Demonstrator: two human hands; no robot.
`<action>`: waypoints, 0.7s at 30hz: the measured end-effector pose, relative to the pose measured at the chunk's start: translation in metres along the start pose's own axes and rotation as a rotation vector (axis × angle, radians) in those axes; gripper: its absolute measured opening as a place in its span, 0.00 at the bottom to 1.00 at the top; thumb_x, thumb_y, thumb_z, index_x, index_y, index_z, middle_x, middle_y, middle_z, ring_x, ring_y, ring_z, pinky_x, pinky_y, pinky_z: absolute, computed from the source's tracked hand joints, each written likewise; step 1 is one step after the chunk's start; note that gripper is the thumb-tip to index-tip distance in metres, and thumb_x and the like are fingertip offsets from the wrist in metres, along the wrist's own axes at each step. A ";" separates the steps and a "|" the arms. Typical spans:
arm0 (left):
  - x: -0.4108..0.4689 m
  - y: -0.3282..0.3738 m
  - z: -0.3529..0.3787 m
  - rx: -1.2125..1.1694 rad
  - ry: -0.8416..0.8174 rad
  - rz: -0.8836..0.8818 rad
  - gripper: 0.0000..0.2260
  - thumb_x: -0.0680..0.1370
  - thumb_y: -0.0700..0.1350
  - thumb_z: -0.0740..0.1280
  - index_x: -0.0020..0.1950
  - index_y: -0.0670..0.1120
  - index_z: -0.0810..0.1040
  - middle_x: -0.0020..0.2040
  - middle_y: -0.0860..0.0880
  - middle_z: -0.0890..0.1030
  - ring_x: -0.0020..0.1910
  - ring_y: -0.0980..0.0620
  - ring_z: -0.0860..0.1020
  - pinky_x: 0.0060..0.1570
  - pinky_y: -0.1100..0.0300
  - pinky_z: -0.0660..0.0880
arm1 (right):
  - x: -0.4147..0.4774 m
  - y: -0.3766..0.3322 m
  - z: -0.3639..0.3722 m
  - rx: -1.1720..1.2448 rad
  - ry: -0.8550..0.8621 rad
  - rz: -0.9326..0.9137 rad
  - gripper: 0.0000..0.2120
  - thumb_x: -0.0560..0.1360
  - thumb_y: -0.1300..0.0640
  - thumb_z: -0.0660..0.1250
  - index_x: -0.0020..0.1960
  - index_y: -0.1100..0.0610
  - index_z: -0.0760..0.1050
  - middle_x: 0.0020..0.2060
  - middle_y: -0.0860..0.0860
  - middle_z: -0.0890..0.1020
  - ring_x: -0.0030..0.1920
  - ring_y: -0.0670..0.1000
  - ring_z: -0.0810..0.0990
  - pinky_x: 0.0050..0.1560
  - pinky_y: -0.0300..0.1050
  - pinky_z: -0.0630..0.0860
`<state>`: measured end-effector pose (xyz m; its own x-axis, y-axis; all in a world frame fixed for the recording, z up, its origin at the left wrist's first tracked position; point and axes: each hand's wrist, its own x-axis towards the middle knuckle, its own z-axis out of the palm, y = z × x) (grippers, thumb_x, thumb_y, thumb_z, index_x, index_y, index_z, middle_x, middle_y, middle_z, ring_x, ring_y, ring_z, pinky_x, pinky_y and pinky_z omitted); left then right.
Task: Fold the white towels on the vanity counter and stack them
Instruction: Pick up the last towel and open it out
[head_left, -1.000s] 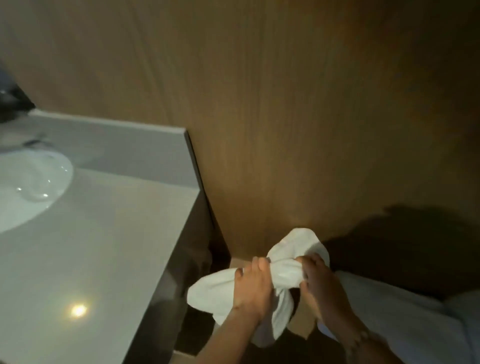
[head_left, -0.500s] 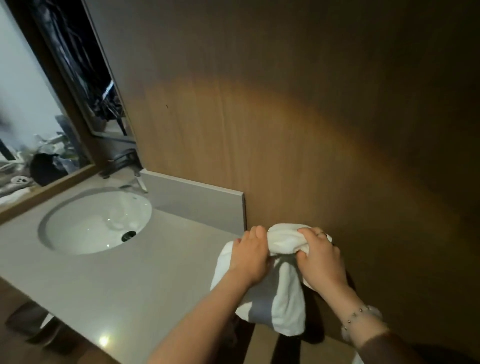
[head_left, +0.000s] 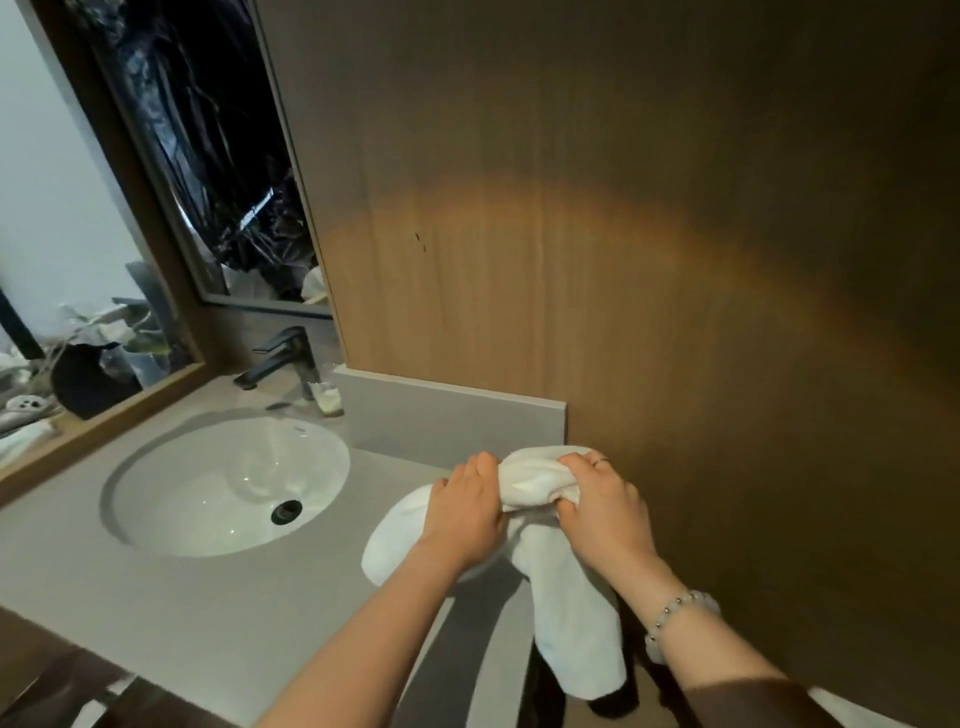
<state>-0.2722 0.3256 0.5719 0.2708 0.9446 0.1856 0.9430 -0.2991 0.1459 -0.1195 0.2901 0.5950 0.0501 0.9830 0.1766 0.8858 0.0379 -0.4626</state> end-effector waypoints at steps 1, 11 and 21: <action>-0.003 -0.012 0.000 -0.004 -0.009 0.016 0.14 0.78 0.49 0.58 0.60 0.44 0.65 0.58 0.45 0.72 0.58 0.43 0.71 0.51 0.53 0.66 | -0.002 -0.009 0.009 0.008 0.002 0.016 0.18 0.78 0.54 0.60 0.67 0.49 0.66 0.66 0.50 0.70 0.60 0.55 0.74 0.56 0.44 0.72; -0.045 -0.117 -0.001 -0.050 -0.089 0.162 0.16 0.77 0.49 0.61 0.61 0.45 0.65 0.58 0.46 0.73 0.58 0.45 0.72 0.52 0.54 0.66 | -0.044 -0.094 0.087 0.025 0.038 0.185 0.18 0.77 0.55 0.61 0.66 0.50 0.68 0.63 0.50 0.72 0.60 0.55 0.73 0.57 0.45 0.70; -0.065 -0.177 0.015 -0.183 -0.112 0.187 0.21 0.71 0.55 0.62 0.61 0.47 0.73 0.56 0.47 0.75 0.55 0.44 0.74 0.51 0.53 0.67 | -0.066 -0.119 0.133 0.072 0.019 0.237 0.23 0.75 0.42 0.62 0.67 0.48 0.67 0.63 0.48 0.74 0.61 0.49 0.74 0.60 0.39 0.70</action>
<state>-0.4543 0.3192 0.5195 0.4662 0.8768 0.1183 0.8270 -0.4793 0.2939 -0.2897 0.2441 0.5233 0.2620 0.9624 0.0718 0.8130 -0.1800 -0.5538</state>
